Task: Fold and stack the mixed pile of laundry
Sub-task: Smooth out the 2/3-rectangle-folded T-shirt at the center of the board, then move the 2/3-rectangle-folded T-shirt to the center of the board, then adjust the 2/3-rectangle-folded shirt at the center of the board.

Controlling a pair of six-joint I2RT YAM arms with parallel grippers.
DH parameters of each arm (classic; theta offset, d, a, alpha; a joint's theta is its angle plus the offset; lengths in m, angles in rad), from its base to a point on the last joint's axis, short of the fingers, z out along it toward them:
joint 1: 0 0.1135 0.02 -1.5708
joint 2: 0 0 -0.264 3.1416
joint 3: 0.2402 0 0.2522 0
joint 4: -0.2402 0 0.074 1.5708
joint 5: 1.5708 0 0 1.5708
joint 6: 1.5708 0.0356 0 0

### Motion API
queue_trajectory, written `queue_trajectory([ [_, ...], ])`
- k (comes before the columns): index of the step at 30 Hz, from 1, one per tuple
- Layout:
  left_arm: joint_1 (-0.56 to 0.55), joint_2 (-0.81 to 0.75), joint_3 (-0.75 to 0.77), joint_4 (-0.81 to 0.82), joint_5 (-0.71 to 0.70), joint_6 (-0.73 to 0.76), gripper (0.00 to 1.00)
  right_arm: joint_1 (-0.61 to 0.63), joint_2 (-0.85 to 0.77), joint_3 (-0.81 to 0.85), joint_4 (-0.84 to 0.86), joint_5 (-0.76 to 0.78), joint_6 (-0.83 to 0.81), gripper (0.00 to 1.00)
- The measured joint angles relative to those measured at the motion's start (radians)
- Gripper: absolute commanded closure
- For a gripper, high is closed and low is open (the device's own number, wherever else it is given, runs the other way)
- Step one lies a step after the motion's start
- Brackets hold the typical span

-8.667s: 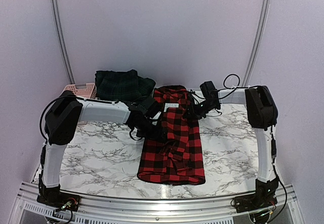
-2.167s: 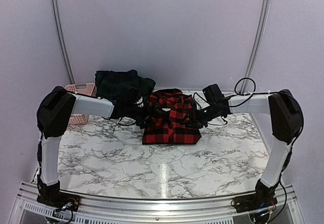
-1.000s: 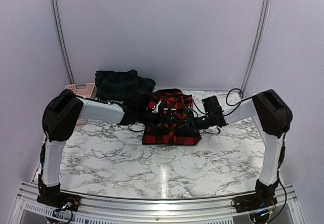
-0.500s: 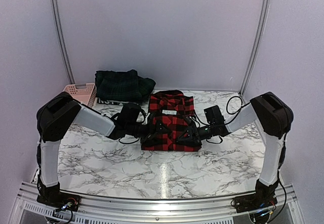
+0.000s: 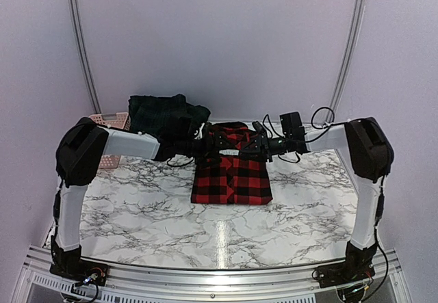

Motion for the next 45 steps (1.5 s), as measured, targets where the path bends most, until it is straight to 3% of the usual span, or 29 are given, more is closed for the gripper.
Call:
queue_trajectory([
  [8, 0.057, 0.247, 0.159, 0.027, 0.032, -0.005, 0.01, -0.006, 0.299, 0.132, 0.024, -0.026, 0.007, 0.63],
  [16, 0.054, 0.216, 0.073, 0.092, 0.015, 0.01, 0.01, -0.003, 0.294, 0.115, 0.06, -0.007, -0.025, 0.63],
  [24, -0.028, -0.033, -0.286, 0.12, -0.019, 0.045, 0.01, 0.099, 0.078, -0.2, 0.098, 0.043, -0.066, 0.63],
  [28, -0.08, -0.201, -0.467, 0.063, -0.067, 0.082, 0.01, 0.141, -0.064, -0.327, -0.007, 0.071, -0.099, 0.63],
  [32, -0.089, -0.383, -0.532, -0.113, -0.193, 0.204, 0.01, 0.138, -0.176, -0.297, -0.176, 0.128, -0.173, 0.66],
  [35, -0.126, -0.543, -0.529, -0.243, -0.358, 0.378, 0.01, 0.137, -0.23, -0.225, -0.242, 0.154, -0.207, 0.67],
  [39, -0.259, -0.696, -0.531, -0.345, -0.554, 0.61, 0.01, 0.153, -0.233, -0.132, -0.272, 0.181, -0.232, 0.69],
  [45, -0.478, -0.732, -0.621, -0.426, -0.775, 0.861, 0.01, 0.249, -0.158, -0.047, -0.329, 0.231, -0.242, 0.67],
])
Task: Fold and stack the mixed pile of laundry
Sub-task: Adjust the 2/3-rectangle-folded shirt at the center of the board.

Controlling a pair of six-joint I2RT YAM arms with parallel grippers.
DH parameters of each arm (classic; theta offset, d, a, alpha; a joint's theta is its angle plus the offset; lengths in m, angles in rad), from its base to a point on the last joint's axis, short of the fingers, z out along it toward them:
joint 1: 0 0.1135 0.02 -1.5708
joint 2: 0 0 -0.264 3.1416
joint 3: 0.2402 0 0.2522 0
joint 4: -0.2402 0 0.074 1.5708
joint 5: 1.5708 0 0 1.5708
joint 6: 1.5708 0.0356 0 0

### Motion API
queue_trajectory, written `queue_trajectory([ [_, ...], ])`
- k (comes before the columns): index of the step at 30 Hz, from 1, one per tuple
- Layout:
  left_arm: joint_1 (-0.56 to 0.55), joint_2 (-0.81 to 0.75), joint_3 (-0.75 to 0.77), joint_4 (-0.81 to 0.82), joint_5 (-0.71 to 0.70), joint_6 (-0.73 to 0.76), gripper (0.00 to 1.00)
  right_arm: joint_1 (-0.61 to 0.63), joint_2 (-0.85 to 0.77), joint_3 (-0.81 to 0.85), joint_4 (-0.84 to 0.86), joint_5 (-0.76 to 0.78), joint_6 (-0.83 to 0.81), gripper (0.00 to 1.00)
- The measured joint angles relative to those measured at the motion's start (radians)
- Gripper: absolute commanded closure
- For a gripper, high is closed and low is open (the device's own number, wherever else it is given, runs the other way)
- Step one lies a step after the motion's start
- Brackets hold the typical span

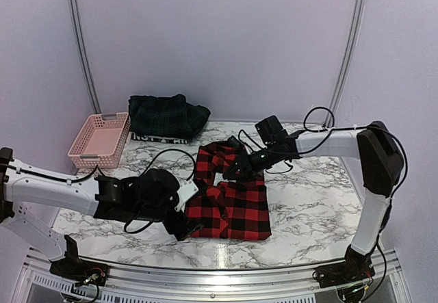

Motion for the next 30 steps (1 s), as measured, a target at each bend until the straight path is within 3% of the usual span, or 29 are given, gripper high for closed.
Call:
queue_trajectory([
  [6, -0.042, 0.013, -0.031, -0.035, -0.093, 0.037, 0.01, 0.057, 0.102, 0.068, -0.067, 0.065, 0.036, 0.52],
  [14, -0.039, 0.013, -0.031, -0.034, -0.156, 0.007, 0.01, 0.055, 0.152, 0.055, -0.004, 0.016, 0.163, 0.58],
  [21, -0.039, 0.013, -0.031, -0.034, -0.183, 0.005, 0.01, 0.055, 0.237, 0.054, 0.084, -0.038, 0.269, 0.8],
  [25, -0.039, 0.013, -0.031, -0.034, -0.185, 0.008, 0.01, 0.055, 0.219, 0.048, 0.138, -0.043, 0.307, 1.0],
  [30, -0.039, 0.013, -0.031, -0.034, -0.166, 0.024, 0.01, 0.047, 0.113, 0.009, 0.146, -0.003, 0.282, 1.0],
])
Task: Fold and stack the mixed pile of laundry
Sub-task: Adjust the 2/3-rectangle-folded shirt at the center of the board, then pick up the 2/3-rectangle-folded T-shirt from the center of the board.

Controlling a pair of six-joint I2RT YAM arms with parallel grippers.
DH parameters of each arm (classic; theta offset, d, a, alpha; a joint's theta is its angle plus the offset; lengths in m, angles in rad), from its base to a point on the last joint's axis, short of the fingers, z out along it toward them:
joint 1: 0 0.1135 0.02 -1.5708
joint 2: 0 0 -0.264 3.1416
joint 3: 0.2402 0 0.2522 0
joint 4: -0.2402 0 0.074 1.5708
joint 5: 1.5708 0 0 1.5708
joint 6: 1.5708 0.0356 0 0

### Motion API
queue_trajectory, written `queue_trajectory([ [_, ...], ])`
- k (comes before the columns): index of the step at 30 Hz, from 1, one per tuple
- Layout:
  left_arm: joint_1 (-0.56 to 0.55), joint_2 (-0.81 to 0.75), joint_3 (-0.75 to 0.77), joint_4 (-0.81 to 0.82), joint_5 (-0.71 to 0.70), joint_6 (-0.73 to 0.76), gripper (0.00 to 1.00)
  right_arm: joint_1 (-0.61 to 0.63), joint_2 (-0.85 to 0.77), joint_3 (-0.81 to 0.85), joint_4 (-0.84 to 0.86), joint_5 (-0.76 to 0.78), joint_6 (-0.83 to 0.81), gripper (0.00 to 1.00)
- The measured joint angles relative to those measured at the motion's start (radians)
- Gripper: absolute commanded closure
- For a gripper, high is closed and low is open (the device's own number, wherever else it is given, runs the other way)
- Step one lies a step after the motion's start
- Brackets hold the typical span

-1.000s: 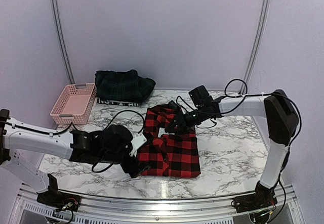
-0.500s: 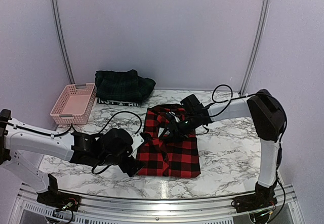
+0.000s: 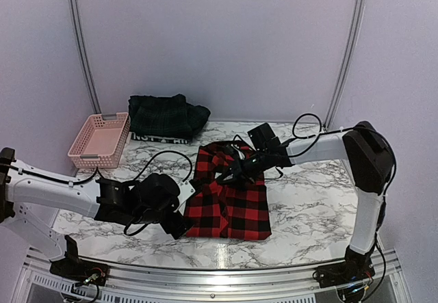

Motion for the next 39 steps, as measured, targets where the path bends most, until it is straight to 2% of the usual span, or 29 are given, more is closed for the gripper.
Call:
queue_trajectory([
  [7, 0.0, 0.05, 0.009, 0.0, 0.035, 0.037, 0.01, -0.022, -0.089, -0.071, -0.04, 0.085, -0.101, 0.96],
  [13, -0.024, 0.121, 0.049, 0.002, 0.05, 0.098, 0.01, -0.032, -0.083, -0.081, -0.141, 0.218, -0.183, 0.71],
  [14, -0.037, 0.129, 0.052, 0.005, 0.048, 0.113, 0.01, -0.032, -0.083, -0.077, -0.161, 0.242, -0.192, 0.69],
  [20, -0.123, 0.167, 0.057, 0.01, 0.027, 0.191, 0.06, -0.037, -0.101, -0.003, -0.257, 0.366, -0.289, 0.72],
  [26, -0.172, 0.241, 0.093, 0.034, -0.043, 0.289, 0.18, -0.037, -0.152, 0.04, -0.218, 0.257, -0.353, 0.78],
  [34, -0.182, 0.343, 0.127, 0.137, -0.154, 0.428, 0.33, -0.021, 0.046, 0.094, -0.153, 0.08, -0.414, 0.88],
  [37, -0.189, 0.372, 0.13, 0.188, -0.19, 0.473, 0.5, -0.021, 0.135, 0.094, -0.15, 0.049, -0.436, 0.9],
  [39, -0.193, 0.386, 0.131, 0.211, -0.206, 0.506, 0.66, -0.023, 0.174, 0.096, -0.132, 0.016, -0.452, 0.9],
])
